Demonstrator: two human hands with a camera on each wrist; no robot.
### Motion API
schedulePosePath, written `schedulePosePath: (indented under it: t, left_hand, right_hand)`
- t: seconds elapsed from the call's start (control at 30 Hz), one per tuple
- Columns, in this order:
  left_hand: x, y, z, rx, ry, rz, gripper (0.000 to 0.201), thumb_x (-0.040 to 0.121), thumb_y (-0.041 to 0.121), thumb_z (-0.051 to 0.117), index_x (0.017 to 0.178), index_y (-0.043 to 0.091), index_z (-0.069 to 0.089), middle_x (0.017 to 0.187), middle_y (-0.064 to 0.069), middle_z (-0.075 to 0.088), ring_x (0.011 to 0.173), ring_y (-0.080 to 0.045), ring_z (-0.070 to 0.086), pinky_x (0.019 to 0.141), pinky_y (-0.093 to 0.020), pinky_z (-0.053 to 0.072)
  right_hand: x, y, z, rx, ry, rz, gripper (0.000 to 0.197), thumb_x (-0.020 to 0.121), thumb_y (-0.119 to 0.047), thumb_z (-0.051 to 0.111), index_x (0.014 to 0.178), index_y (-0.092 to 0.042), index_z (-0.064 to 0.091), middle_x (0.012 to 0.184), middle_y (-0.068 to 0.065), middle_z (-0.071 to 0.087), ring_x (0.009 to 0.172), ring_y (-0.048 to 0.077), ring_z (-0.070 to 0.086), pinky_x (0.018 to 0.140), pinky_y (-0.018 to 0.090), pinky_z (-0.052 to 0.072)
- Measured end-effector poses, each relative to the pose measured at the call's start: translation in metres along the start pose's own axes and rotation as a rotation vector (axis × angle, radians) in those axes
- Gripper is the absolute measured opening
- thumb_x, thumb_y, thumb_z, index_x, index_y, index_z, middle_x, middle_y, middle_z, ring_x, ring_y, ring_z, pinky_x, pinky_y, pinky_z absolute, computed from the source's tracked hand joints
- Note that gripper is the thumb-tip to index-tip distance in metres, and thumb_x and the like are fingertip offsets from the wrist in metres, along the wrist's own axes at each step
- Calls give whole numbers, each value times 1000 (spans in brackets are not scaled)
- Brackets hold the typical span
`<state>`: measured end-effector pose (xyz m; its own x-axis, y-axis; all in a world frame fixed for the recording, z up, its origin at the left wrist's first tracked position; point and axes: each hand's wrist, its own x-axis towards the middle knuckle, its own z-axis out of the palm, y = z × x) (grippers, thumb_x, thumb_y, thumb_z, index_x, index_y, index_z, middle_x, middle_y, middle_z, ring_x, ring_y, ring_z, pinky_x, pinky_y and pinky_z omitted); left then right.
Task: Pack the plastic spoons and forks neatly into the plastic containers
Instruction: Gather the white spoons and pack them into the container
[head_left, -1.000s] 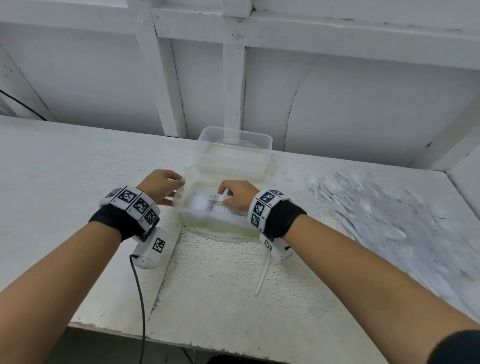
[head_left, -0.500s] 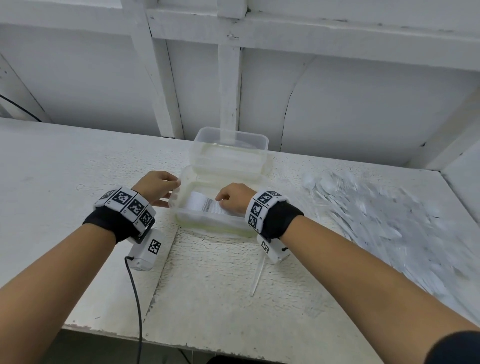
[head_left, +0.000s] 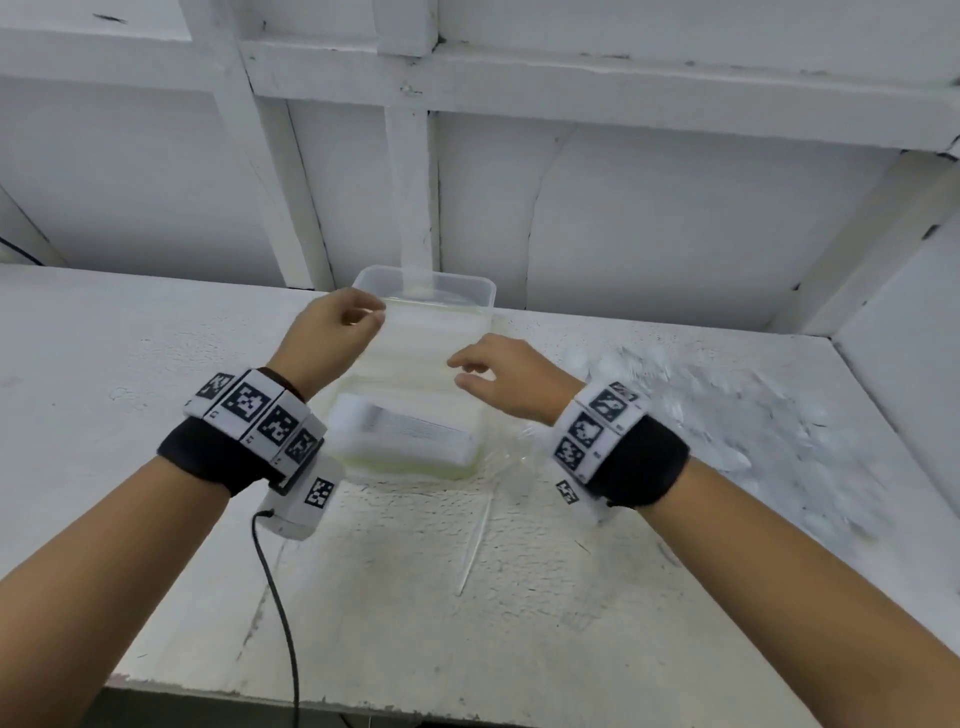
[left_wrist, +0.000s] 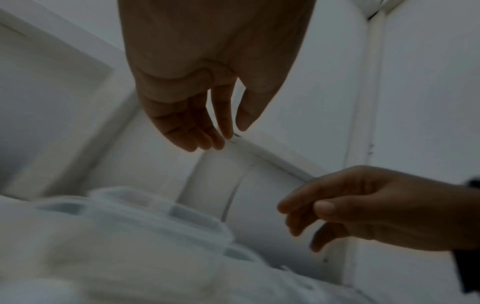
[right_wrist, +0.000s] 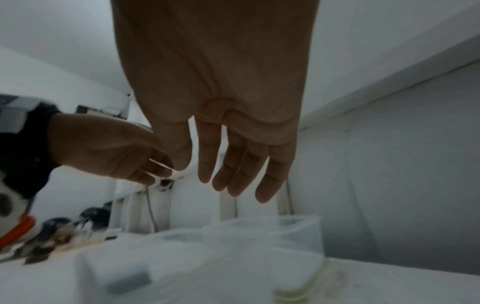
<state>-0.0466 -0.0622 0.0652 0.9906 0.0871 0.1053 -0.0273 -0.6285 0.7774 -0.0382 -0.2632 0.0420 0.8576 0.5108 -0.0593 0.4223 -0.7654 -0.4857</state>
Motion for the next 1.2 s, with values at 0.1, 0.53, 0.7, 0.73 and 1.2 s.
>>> schedulePosePath:
  t: [0.1,0.53,0.7,0.73,1.2]
  left_hand:
    - [-7,41,37,-113,-140,89,18,93,19,52,106,12,62,96,-6,64,86,-20,59,78,-36,51]
    - [44,90,219,297,-438,4,37,95,8,40,129,5,50,137,-12,49,125,-27,45,99,-29,35]
    - [69,84,242,428,-432,-65,36,95,9,37,130,4,45,135,-15,49,122,-29,48,100,-35,37]
    - [71,84,245,441,-434,-77,36,96,9,38,130,2,46,134,-16,50,121,-30,49,99,-35,38]
    - [76,72,248,489,-461,-139,32,93,16,46,118,1,60,121,-16,61,112,-30,57,82,-29,43]
  right_hand:
    - [-36,35,-31,14,104,102,31,95,-24,51,123,-13,60,114,7,60,105,17,56,92,22,37]
    - [-123,150,-61,62,109,481,30,95,-22,49,121,-13,61,122,4,62,110,16,56,89,20,38]
    - [-120,158,-56,64,62,482,30,96,-21,47,121,-12,60,120,5,62,107,18,57,88,22,40]
    - [-119,158,-54,70,60,473,30,96,-21,47,121,-12,60,120,5,62,107,18,57,89,22,40]
    - [-119,147,-29,24,50,366,27,95,-22,48,114,-13,64,110,4,63,102,19,59,92,35,47]
